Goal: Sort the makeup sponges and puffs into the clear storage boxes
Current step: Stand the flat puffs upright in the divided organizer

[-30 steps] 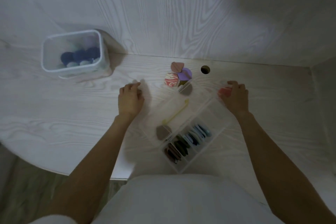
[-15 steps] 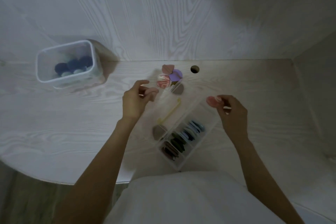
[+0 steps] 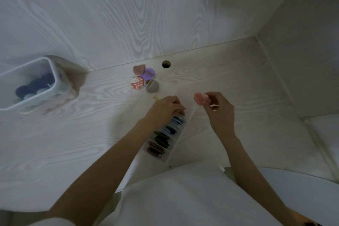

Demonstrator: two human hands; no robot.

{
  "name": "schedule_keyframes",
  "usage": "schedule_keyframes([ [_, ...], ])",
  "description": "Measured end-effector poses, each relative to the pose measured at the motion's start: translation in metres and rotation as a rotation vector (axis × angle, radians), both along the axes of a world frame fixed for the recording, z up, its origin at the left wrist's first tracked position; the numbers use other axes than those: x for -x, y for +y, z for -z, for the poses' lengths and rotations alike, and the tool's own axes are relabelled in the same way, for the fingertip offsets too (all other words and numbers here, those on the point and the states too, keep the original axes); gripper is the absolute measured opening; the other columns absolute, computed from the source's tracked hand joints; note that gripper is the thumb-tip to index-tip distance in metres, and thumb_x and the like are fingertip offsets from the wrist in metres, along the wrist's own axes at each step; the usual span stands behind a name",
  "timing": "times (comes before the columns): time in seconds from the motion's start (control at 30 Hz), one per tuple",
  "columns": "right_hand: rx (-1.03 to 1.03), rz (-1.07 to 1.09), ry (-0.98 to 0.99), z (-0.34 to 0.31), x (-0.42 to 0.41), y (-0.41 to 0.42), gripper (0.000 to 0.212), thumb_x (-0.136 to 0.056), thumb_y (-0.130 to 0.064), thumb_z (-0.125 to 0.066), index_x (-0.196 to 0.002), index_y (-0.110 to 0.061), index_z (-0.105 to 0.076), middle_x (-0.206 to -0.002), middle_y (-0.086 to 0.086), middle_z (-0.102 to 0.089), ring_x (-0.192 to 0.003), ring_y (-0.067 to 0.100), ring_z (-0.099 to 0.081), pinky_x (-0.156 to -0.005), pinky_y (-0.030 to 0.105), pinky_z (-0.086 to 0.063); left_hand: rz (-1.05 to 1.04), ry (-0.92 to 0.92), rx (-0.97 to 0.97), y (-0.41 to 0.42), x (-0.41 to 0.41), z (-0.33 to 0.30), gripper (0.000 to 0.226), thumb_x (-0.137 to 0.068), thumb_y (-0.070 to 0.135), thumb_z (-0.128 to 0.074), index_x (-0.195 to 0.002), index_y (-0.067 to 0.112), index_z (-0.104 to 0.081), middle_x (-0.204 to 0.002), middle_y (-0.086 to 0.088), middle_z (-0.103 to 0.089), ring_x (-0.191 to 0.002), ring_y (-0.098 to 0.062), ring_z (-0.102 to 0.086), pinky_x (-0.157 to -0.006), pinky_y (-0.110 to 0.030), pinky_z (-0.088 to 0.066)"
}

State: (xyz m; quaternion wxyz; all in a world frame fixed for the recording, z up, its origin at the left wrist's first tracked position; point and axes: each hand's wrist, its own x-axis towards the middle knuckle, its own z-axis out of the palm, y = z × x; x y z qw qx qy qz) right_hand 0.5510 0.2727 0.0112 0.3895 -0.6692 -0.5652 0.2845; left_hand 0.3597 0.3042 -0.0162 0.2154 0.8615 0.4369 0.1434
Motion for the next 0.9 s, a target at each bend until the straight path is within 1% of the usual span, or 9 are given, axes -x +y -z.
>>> schedule_keyframes([
  [0.13,-0.019,-0.058,-0.044,0.004,0.009,-0.004,0.019,-0.083,-0.007,-0.066,-0.101,-0.012,-0.063,-0.09,-0.004,-0.065,-0.075,0.013,-0.059,-0.063,0.017,-0.045,0.036,0.121,-0.167,-0.004,0.004,0.01,0.018,-0.075,0.011,-0.069,-0.09,0.02,-0.073,-0.086,0.0,-0.072,-0.081,-0.02,-0.066,-0.083,-0.027,-0.032],
  [0.27,-0.045,-0.137,-0.164,0.015,0.02,-0.009,0.017,-0.084,-0.019,-0.068,-0.099,-0.014,-0.063,-0.088,-0.002,-0.068,-0.076,0.014,-0.061,-0.065,0.026,-0.045,0.047,0.165,-0.193,-0.013,0.009,0.01,0.026,-0.083,0.028,-0.048,-0.092,0.024,-0.072,-0.089,0.005,-0.072,-0.087,-0.017,-0.065,-0.091,-0.035,-0.034],
  [0.37,-0.055,-0.201,-0.304,0.026,0.029,-0.007,0.019,-0.087,-0.036,-0.066,-0.084,-0.017,-0.064,-0.077,-0.004,-0.066,-0.068,0.012,-0.059,-0.058,0.026,-0.046,0.062,0.16,-0.172,-0.015,0.012,0.011,0.017,-0.08,0.021,-0.065,-0.094,0.028,-0.072,-0.095,0.009,-0.072,-0.085,-0.017,-0.066,-0.095,-0.038,-0.038],
  [0.5,-0.148,-0.278,-0.543,0.038,0.041,-0.001,0.009,-0.075,-0.016,-0.077,-0.075,-0.014,-0.069,-0.074,0.003,-0.062,-0.06,0.021,-0.057,-0.049,0.028,-0.045,0.052,0.13,-0.102,-0.018,0.018,0.011,0.02,-0.075,0.016,-0.073,-0.093,0.025,-0.073,-0.093,0.004,-0.072,-0.077,-0.019,-0.067,-0.09,-0.037,-0.044],
  [0.6,-0.215,-0.285,-0.637,0.037,0.049,0.002,0.012,-0.074,-0.024,-0.078,-0.073,-0.016,-0.069,-0.069,0.003,-0.061,-0.061,0.022,-0.055,-0.055,0.031,-0.045,0.004,0.143,-0.118,-0.026,0.027,0.01,0.019,-0.076,0.017,-0.072,-0.094,0.025,-0.073,-0.094,0.002,-0.071,-0.076,-0.019,-0.066,-0.088,-0.037,-0.046],
  [0.67,-0.251,-0.282,-0.647,0.035,0.054,0.003,0.016,-0.077,-0.029,-0.075,-0.075,-0.016,-0.067,-0.067,0.001,-0.062,-0.063,0.021,-0.055,-0.057,0.032,-0.045,-0.055,0.172,-0.135,-0.033,0.033,0.011,0.016,-0.083,0.023,-0.061,-0.094,0.027,-0.072,-0.094,0.005,-0.071,-0.079,-0.017,-0.065,-0.089,-0.036,-0.044],
  [0.77,-0.229,-0.341,-0.676,0.036,0.062,0.001,0.019,-0.072,-0.025,-0.08,-0.077,-0.015,-0.065,-0.063,-0.001,-0.062,-0.062,0.021,-0.055,-0.057,0.029,-0.045,-0.161,0.181,-0.098,-0.039,0.036,0.013,0.03,-0.09,0.034,-0.04,-0.094,0.024,-0.068,-0.089,0.004,-0.072,-0.08,-0.017,-0.066,-0.094,-0.035,-0.04],
  [0.83,-0.179,-0.398,-0.727,0.036,0.068,0.0,0.024,-0.063,-0.02,-0.085,-0.071,-0.016,-0.063,-0.057,-0.002,-0.061,-0.058,0.02,-0.055,-0.054,0.026,-0.043,-0.238,0.132,-0.061,-0.041,0.036,0.016,0.021,-0.09,0.032,-0.047,-0.095,0.018,-0.061,-0.086,0.0,-0.071,-0.078,-0.019,-0.066,-0.098,-0.03,-0.035],
  [0.9,-0.136,-0.433,-0.776,0.031,0.071,0.001,0.025,-0.059,-0.02,-0.087,-0.063,-0.016,-0.063,-0.051,-0.001,-0.057,-0.052,0.019,-0.053,-0.049,0.023,-0.037,-0.276,0.054,-0.051,-0.042,0.034,0.016,0.017,-0.086,0.024,-0.06,-0.097,0.012,-0.058,-0.089,-0.003,-0.069,-0.078,-0.021,-0.065,-0.091,-0.027,-0.04],
])
